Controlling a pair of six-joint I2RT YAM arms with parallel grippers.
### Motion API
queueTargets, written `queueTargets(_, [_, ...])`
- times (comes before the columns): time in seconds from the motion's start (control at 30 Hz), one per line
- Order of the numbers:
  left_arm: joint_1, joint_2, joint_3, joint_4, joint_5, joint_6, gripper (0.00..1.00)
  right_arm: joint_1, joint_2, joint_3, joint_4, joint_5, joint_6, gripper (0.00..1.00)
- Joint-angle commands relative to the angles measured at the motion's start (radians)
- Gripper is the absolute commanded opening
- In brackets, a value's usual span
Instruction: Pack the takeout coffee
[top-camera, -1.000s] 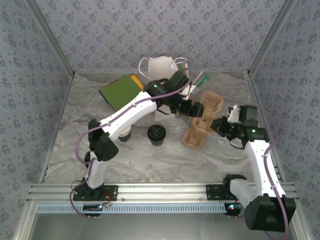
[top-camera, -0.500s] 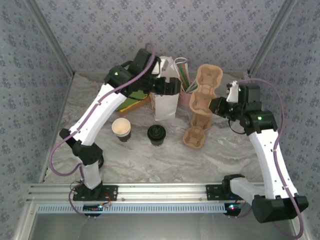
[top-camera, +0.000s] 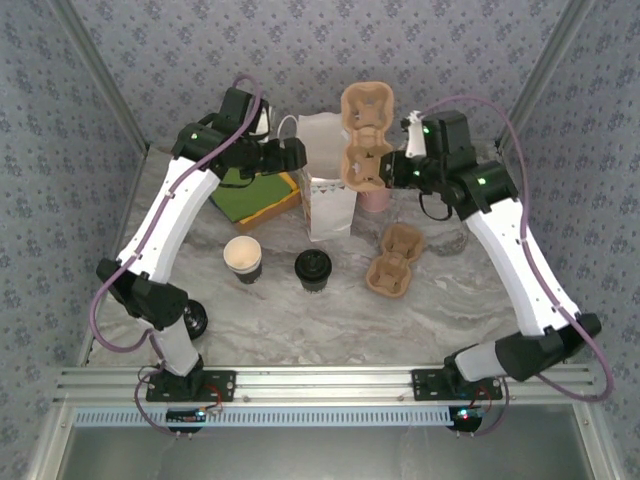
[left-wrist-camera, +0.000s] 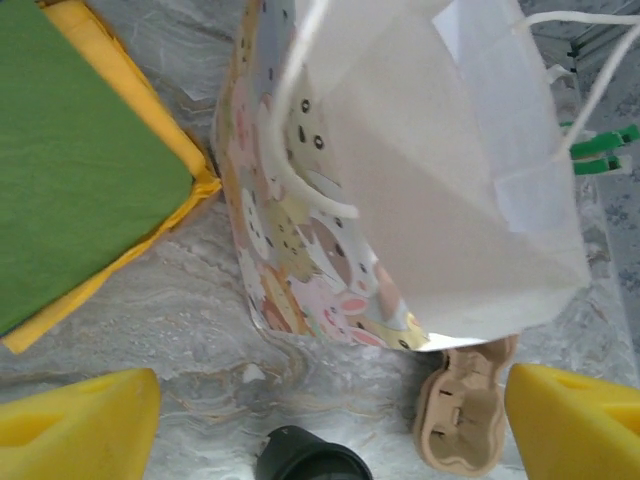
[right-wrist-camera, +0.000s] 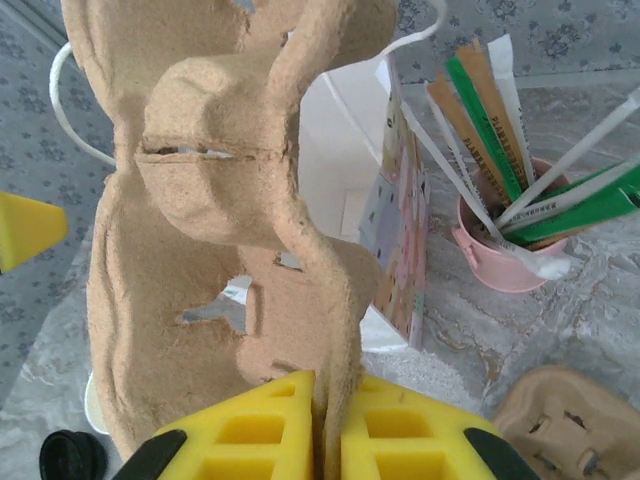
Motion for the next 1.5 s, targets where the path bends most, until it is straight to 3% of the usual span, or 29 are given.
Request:
queueTargets(0.0, [0.01,-0.022,-0.01,0.069,0.031,0.02,0.86,0.04,0.066,0.105,-0.024,0.092,-0.053,0.12])
queueTargets(0.6, [0.064,0.035,-0.011,0.152,0.06,0.013,0.57,0.185,0.441,0.521,-0.201,0.39,-0.083,0.13])
queueTargets(0.73, [0.071,0.059,0.011,0.159,0.06,0.024,0.55,0.2,0.49,0.575,-0.238,0.441,-0.083,0.13])
queueTargets(1.17, [0.094,0.146,0.123,0.156,0.077,0.04,0.49,0.257,0.636,0.761,-0.41,0.557,-0.098,0.13])
queueTargets(1.47, [0.09,0.155,0.114,0.189,0.115,0.022,0.33,0.263,0.645,0.753,-0.46,0.539,-0.076,0.13])
